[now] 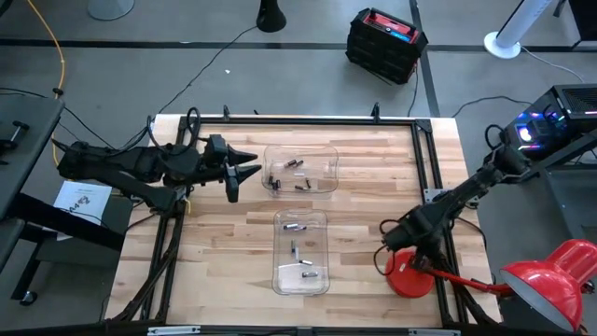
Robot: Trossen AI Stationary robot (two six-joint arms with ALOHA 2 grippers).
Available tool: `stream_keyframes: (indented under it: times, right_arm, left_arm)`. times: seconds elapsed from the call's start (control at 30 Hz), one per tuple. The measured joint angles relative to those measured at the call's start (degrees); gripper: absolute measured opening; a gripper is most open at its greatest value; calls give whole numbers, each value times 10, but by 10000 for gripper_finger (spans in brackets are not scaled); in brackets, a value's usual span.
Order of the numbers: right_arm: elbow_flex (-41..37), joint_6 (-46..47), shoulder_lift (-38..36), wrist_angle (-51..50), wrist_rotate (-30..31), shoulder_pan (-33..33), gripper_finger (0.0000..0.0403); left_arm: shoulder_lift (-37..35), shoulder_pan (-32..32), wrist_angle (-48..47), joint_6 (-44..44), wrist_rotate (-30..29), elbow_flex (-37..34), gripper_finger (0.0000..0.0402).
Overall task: Sort batteries
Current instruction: Adjust the silver batteries on the table
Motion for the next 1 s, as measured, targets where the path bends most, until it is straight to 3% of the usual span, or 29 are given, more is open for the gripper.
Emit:
stream_keyframes:
  times: [0.07, 0.2, 0.43, 0.57, 0.73, 1.0]
  right_arm:
    - [-30, 11, 3, 53, -7, -9, 1]
    - [-83, 18, 8, 67, -2, -22, 0]
    - [-108, 23, 24, 142, 51, -24, 0]
    - [-128, 58, 55, 149, 81, -24, 0]
    - [-137, 96, 79, 158, 75, -25, 0]
    - [-137, 148, 79, 162, 109, -26, 0]
  left_arm:
    - [0, 0, 0, 0, 0, 0, 159]
    - [0, 0, 0, 1, 0, 0, 159]
    - [0, 11, -2, 1, 0, 0, 159]
    - [0, 17, -1, -5, 0, 0, 159]
    - [0, 17, 0, -19, -1, 0, 159]
    - [0, 30, 0, -20, -8, 0, 159]
